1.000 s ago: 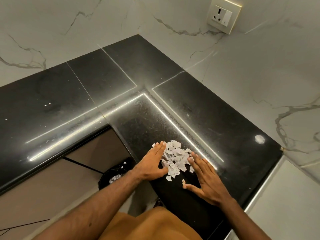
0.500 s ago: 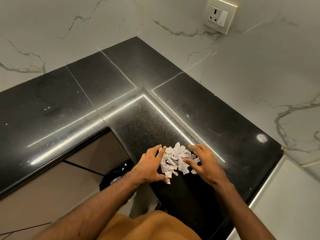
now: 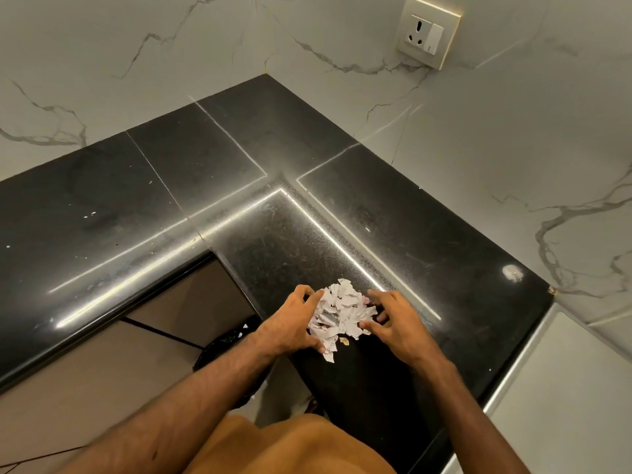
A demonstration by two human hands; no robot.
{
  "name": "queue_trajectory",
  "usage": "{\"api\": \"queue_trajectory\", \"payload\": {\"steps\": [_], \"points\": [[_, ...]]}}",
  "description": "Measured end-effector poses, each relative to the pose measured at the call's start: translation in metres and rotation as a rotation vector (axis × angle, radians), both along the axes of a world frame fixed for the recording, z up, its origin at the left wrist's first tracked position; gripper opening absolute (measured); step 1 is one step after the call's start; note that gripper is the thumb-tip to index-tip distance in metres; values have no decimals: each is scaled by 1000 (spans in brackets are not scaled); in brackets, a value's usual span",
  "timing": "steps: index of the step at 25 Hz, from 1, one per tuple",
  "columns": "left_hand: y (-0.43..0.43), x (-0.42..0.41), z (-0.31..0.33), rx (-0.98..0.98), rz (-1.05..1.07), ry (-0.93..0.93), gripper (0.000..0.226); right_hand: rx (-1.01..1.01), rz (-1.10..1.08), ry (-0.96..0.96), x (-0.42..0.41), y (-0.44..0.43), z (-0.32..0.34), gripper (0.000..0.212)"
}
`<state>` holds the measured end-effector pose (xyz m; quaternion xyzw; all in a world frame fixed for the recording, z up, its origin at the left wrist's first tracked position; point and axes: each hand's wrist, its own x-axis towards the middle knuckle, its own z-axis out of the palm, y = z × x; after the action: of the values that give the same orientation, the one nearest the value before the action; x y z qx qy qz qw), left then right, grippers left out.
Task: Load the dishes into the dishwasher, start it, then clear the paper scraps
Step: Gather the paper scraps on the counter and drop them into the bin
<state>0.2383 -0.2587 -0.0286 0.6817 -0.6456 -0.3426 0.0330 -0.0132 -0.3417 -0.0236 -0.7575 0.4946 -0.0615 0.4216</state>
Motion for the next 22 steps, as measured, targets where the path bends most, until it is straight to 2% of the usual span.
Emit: {"api": "queue_trajectory", "payload": {"steps": [3,8,11,13,17,19,22], "points": [[4,-1,0,8,8,-9,123,67,-2,106,-8,1,-1,81],[-1,-17,4,-7,55,52,114,68,12,54,10,9,-1,73],[-2,-18,6,-29,73,51,115,67,19,47,9,2,3,76],[-1,-14,7,-48,44,6,120,45,49,88,5,-6,4,88],[-5,-14,8,-36,-54,-97,131,29,158,176,15,-9,3,130],[-11,-20,8,-28,-86,-145,132,-27,215,223,27,-6,-3,138],[-19,-24,8,-14,-123,-181,130,-93,244,264,43,-2,-7,132]]}}
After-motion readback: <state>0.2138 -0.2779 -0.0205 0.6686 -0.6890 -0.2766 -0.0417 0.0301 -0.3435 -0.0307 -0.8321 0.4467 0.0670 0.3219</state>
